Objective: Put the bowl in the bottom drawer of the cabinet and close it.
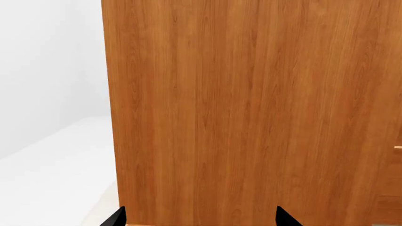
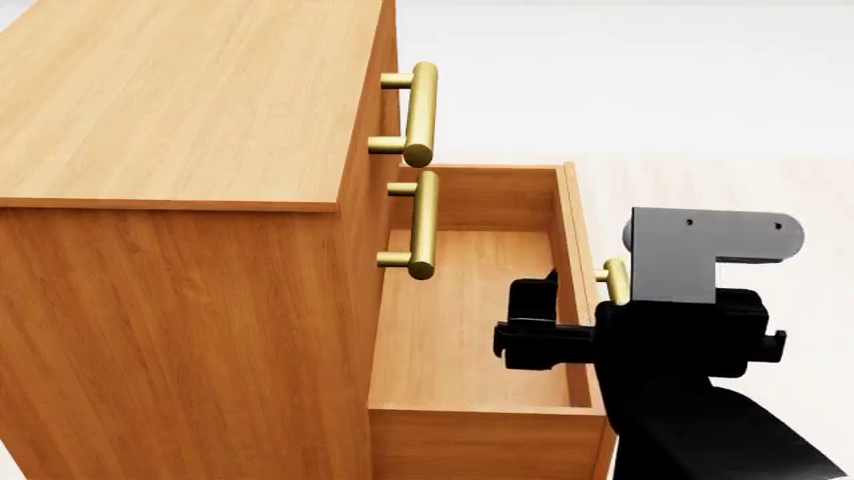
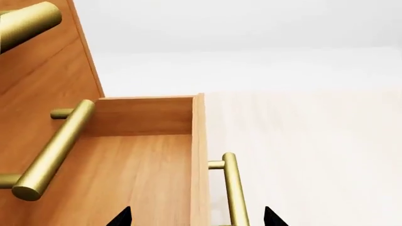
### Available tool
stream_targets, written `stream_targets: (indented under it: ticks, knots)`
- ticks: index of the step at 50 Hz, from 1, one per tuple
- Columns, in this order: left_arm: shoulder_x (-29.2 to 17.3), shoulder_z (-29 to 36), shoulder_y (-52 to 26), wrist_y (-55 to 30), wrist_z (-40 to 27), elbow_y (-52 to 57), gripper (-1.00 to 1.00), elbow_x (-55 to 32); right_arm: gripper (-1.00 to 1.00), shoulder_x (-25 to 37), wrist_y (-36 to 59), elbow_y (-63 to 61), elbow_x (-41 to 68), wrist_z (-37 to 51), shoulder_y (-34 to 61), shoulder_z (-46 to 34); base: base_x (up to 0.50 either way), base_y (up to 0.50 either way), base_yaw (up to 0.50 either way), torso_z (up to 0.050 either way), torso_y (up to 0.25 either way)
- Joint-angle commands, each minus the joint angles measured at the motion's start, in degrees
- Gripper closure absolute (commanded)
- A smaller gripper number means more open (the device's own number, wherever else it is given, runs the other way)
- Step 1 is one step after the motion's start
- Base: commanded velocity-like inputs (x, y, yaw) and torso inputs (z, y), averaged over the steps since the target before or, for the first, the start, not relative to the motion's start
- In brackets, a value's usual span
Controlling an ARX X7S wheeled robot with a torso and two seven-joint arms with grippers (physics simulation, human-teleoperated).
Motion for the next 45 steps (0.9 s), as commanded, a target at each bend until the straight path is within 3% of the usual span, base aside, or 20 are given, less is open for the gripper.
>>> stream_targets:
  ticks: [1, 45]
  knots:
    - [-0.18, 0.22, -0.14, 0.31, -0.16, -0.34, -1.00, -0.12, -1.00, 0.36, 1.34, 3.88, 0.47, -0.92, 2.02, -0.77, 0.00, 0.00, 0.00, 0.000, 0.000]
    - [-1.01, 0.92, -0.17, 0.56, -1.11, -0.28, -1.00, -0.51, -1.00, 1.27, 2.80, 18.45, 0.46, -3.76, 6.71, -3.57, 0.00, 0.00, 0.00, 0.000, 0.000]
